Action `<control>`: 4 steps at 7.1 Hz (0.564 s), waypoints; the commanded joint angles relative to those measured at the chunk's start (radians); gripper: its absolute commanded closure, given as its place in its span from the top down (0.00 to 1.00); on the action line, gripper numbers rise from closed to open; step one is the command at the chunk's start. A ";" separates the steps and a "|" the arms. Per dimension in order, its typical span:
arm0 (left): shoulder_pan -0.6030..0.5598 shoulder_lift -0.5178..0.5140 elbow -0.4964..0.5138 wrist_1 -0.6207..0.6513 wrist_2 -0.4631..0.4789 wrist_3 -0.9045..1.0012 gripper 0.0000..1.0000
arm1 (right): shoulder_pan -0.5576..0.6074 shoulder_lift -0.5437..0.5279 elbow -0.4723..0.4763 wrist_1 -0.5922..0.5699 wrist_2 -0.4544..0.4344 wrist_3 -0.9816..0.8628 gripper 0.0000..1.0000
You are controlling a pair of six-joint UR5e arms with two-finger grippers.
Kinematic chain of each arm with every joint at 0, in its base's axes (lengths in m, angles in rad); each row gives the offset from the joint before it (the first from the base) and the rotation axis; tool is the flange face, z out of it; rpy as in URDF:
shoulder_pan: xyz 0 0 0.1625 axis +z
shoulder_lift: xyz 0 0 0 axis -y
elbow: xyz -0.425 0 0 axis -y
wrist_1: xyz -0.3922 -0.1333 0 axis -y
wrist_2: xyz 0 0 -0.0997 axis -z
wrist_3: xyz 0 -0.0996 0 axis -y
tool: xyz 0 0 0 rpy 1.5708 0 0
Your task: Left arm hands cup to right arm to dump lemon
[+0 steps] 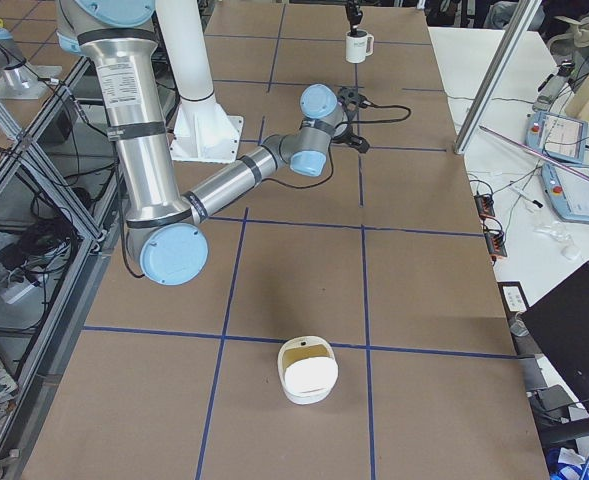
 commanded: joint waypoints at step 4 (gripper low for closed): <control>0.131 -0.166 0.016 0.001 0.004 -0.363 0.00 | -0.517 0.258 -0.153 0.291 -0.776 0.032 0.96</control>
